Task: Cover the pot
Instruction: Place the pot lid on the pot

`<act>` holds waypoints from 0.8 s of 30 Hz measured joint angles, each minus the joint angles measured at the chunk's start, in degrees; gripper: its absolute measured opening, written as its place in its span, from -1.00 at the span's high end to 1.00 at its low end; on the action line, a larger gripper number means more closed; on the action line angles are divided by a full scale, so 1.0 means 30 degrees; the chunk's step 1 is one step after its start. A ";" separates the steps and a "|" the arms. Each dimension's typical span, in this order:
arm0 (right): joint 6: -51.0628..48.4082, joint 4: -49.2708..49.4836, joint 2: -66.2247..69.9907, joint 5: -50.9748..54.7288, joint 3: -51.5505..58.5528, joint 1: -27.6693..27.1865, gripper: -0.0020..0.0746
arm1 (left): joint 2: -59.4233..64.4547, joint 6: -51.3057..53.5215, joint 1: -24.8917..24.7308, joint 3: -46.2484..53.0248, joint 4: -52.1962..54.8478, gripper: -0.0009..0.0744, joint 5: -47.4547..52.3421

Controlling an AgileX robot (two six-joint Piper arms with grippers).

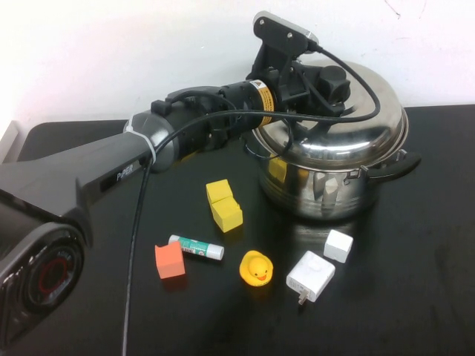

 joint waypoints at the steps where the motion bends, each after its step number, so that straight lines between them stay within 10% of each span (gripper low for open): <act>1: 0.0000 0.0000 0.0000 0.0000 0.0000 0.0000 0.95 | 0.0000 -0.0051 -0.0049 0.0000 0.0000 0.10 0.0116; 24: 0.0000 0.0000 0.0000 0.0000 0.0000 0.0000 0.95 | -0.0405 -0.0204 -0.0058 -0.0069 0.0781 0.10 0.1024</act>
